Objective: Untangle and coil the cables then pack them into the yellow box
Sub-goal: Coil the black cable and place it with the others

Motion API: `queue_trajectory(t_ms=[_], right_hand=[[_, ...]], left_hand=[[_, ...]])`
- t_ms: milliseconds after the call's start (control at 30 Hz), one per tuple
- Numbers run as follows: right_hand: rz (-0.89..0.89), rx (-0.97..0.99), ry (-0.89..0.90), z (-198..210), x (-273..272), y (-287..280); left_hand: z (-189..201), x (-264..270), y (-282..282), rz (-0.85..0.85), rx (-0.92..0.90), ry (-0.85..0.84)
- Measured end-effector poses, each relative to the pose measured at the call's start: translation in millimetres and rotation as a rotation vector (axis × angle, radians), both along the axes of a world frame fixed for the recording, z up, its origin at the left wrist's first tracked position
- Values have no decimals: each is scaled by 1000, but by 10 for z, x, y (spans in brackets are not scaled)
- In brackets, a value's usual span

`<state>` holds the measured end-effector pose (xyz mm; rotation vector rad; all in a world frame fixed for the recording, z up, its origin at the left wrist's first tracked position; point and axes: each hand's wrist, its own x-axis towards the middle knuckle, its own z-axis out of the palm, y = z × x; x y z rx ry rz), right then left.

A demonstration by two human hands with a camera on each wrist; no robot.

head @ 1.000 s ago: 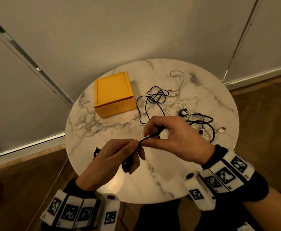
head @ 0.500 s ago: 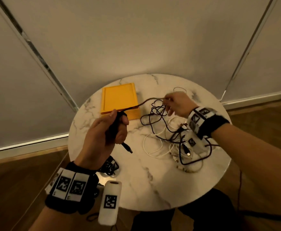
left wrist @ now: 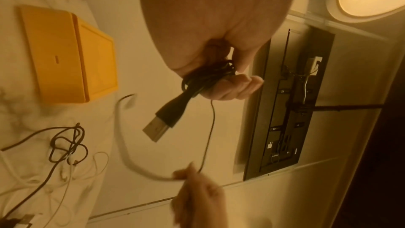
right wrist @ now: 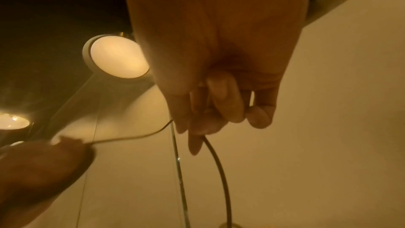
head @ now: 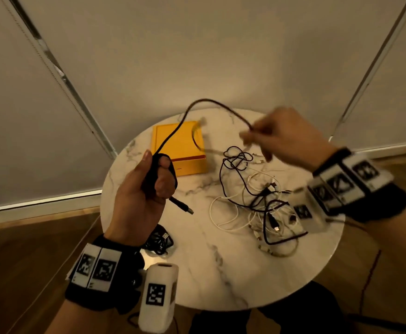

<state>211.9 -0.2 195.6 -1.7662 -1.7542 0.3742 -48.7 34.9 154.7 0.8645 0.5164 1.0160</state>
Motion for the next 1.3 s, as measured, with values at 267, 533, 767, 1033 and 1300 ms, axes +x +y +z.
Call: queue_trajectory(t_ms=[267,533,767,1033,1300], right_hand=[[-69,-275,-80,-820,-164,-536],[94,185,-1,-841,-727,-594],[112,188,474,-940,-571,-615],[119,36,560,-1274,-643,-726],[137,-113,392,-1397,-757,-852]], left_hand=[[-87,-30,-81,-39,-49,60],[-372,191,-368,-162,23,275],[-498,279,-458,-310,108,414],[-515,443,-540,-390,77,198],[-588,432,-452,-398,74,168]])
